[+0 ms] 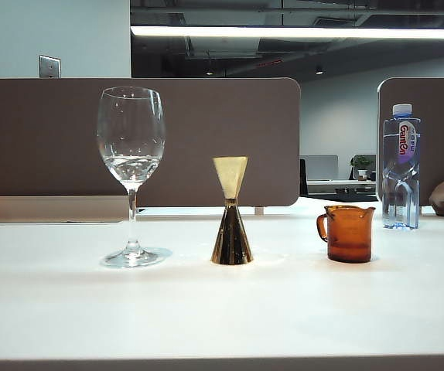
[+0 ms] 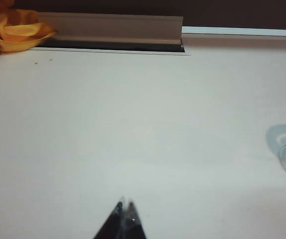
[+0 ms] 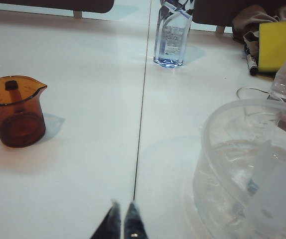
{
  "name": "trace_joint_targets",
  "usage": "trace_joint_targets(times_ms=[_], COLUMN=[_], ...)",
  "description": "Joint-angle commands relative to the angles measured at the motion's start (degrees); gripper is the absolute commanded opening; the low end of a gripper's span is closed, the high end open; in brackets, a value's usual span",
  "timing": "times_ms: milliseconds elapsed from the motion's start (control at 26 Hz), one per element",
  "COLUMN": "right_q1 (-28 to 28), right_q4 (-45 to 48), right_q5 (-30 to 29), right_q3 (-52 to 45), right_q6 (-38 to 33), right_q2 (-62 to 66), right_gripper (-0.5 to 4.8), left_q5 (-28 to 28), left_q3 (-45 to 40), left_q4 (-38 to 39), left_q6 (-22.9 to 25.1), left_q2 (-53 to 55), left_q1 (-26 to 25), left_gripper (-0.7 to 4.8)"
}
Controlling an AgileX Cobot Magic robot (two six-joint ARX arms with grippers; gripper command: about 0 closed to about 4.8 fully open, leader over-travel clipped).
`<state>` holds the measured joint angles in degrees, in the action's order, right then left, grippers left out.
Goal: Pick up the small amber measuring cup and pour the water in it into the jigger, then pick up the jigger and pour the water in it into the wine glass.
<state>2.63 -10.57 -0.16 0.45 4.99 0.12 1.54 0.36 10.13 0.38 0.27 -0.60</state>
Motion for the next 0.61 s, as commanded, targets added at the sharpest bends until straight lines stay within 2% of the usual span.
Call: trace_joint_targets(times_ms=[38, 614], right_q1=[-0.02, -0.02], right_q4=[0.13, 0.13], right_q5=[0.02, 0.02], right_q3=[-0.42, -0.42], right_q6=[0.0, 0.0], right_q2=[0.0, 0.0], right_gripper=[0.22, 0.22], left_q5=[-0.26, -0.22], left_q3=[0.07, 0.11], left_q4=[0.5, -0.83], left_q6=[0.04, 0.02], left_q2=[0.04, 0.09], left_q1=[-0.04, 1.11], left_gripper=[-0.02, -0.02])
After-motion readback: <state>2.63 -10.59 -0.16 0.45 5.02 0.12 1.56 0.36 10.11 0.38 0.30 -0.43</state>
